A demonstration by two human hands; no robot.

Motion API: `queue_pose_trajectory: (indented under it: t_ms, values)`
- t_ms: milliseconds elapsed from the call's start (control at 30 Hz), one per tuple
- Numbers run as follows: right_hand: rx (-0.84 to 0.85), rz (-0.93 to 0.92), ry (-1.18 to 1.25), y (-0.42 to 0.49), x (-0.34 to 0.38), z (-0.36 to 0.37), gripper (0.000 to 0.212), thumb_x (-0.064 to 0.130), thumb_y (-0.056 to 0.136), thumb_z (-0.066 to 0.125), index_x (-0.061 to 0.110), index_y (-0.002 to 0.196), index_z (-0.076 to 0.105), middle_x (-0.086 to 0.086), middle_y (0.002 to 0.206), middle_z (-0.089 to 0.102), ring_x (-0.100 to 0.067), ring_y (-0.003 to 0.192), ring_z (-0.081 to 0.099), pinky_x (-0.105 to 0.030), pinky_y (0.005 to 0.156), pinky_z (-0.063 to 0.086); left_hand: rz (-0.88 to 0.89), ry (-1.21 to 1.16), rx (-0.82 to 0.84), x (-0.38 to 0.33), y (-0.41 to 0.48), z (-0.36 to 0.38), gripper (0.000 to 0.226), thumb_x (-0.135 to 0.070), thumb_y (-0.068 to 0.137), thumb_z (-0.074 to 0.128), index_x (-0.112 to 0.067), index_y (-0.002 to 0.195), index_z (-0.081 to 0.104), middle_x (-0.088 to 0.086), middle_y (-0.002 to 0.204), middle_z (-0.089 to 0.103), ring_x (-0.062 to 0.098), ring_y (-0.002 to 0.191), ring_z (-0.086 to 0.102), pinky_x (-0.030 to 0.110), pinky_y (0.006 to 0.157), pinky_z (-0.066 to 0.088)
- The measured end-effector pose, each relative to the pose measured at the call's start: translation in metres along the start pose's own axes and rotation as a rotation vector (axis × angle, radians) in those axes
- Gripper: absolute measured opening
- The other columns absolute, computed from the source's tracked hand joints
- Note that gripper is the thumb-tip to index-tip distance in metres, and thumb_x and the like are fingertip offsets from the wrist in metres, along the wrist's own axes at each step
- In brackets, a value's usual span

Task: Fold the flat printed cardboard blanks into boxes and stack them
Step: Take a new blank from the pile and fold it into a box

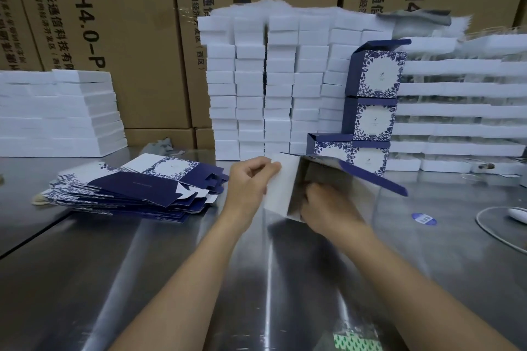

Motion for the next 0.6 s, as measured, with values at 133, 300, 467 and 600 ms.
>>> queue_pose_trajectory:
  t_ms: [133,300,467,600]
  values:
    - [0.081,-0.018,0.008,0.0,-0.009,0.015,0.034,0.039,0.1,0.05,0.024,0.124,0.068,-0.005,0.116,0.076,-0.033,0.106,0.072,-0.037,0.082,0.056,-0.061,-0.019,0.174,0.007,-0.009,0.029,0.023,-0.024,0.087,0.068,-0.016,0.066,0.072,-0.002,0.069,0.063,0.011,0.067,0.059,0.024,0.059,0.05]
    - [-0.028,0.02,0.201,0.004,-0.012,-0.003,0.026,0.032,0.093,0.051,0.023,0.11,0.068,-0.004,0.11,0.077,-0.034,0.105,0.071,-0.044,0.086,0.059,-0.09,-0.024,0.035,0.013,-0.006,0.017,0.015,-0.024,0.093,0.071,-0.02,0.079,0.074,-0.007,0.074,0.062,0.01,0.073,0.056,0.035,0.066,0.045]
    - [-0.408,-0.04,0.752,-0.005,-0.001,-0.042,0.016,0.034,0.102,0.051,0.035,0.109,0.066,0.017,0.107,0.074,-0.007,0.102,0.07,-0.039,0.097,0.056,-0.129,-0.053,-0.014,0.016,-0.006,0.009,0.032,-0.053,0.092,0.06,-0.028,0.101,0.078,-0.013,0.1,0.074,0.012,0.098,0.065,0.033,0.077,0.047]
    - [-0.412,-0.109,1.074,-0.014,0.014,-0.048,0.034,0.059,0.1,0.052,0.034,0.113,0.07,0.016,0.107,0.077,-0.003,0.102,0.073,-0.031,0.094,0.055,-0.187,-0.035,0.073,0.021,-0.007,0.02,0.039,-0.071,0.1,0.043,-0.058,0.129,0.064,-0.022,0.141,0.062,-0.001,0.132,0.055,0.035,0.093,0.05]
Point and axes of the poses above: each hand's wrist, its own y-axis towards the middle knuckle, its own z-axis out of the palm, x = y × z, the point moved 9 cm from there along y, towards the middle knuckle
